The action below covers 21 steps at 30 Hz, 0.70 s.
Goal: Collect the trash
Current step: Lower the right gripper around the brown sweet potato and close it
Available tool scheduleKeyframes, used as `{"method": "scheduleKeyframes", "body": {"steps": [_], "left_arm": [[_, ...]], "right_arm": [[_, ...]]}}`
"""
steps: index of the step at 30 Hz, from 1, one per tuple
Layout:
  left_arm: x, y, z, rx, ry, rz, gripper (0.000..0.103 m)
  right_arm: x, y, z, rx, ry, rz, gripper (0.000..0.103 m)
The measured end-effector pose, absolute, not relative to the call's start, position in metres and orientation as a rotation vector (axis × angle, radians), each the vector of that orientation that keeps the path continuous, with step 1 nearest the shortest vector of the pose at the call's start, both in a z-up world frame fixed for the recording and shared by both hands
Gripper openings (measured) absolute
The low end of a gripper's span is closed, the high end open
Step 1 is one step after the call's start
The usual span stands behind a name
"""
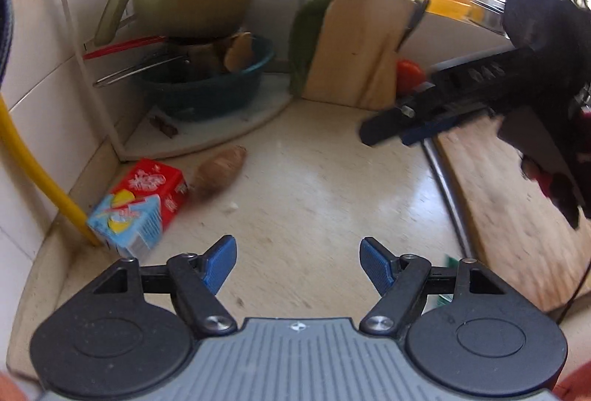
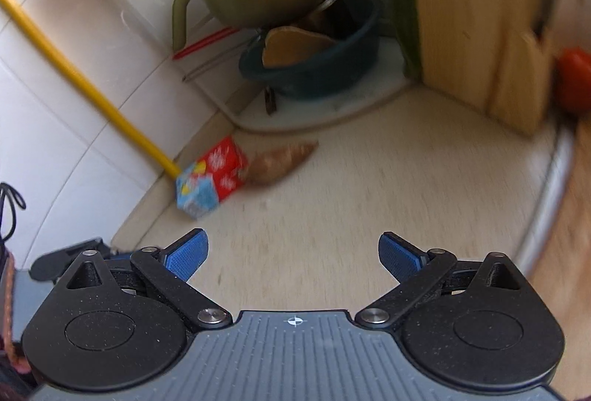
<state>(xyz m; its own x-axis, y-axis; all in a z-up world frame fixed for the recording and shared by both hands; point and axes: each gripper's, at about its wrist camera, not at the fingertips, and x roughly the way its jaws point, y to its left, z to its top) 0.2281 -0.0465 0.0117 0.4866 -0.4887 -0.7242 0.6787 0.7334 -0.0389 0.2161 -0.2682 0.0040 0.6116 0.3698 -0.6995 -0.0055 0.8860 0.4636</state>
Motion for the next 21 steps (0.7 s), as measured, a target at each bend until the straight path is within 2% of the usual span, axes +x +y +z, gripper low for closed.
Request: {"method": "scheduleKeyframes", "body": {"steps": [2,8,12,17,21], "left_arm": [[0.241,-0.05,0.009,0.291,0.771,-0.72,0.071],[0.266,-0.043,-0.003,0.257,0.82,-0.726,0.071],[0.271,-0.022,-0.015,0.142,0.889,-0.742,0.071],[0.279,0.004,-0.028,0.001,0.949,-0.727,0.071],[0.284,0.015,-0.032,-0.023,0.951,-0.716,0.071]], "right_arm": [[0.243,-0.26,0.005,0.373,0.884,0.242,0.1],[0.307,-0.204,-0.004,-0.234,0.856,0.446,0.1],[0.332,-0.165,-0.02,-0.538,0.86,0.616,0.1],[0.371,-0.134,-0.038,-0.603,0.89,0.742,0.1],[0.387,-0.121,-0.056,-0.623,0.945,0.775,0.093]]}}
